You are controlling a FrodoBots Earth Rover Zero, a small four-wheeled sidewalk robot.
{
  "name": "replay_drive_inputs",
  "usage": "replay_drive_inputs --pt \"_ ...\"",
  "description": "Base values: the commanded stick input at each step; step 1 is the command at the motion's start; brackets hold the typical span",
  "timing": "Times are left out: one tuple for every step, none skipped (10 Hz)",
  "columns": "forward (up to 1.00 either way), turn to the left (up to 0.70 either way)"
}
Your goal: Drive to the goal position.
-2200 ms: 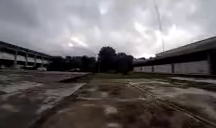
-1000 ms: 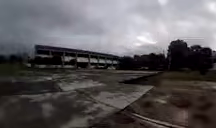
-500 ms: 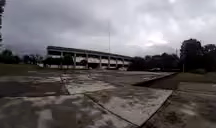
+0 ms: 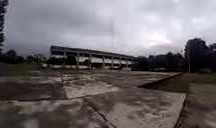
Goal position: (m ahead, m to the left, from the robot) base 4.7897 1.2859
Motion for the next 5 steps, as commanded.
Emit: replay_drive_inputs --pt "0.7 0.0" --pt "0.7 0.0" --pt "0.7 0.0" --pt "0.7 0.0" --pt "0.7 0.0"
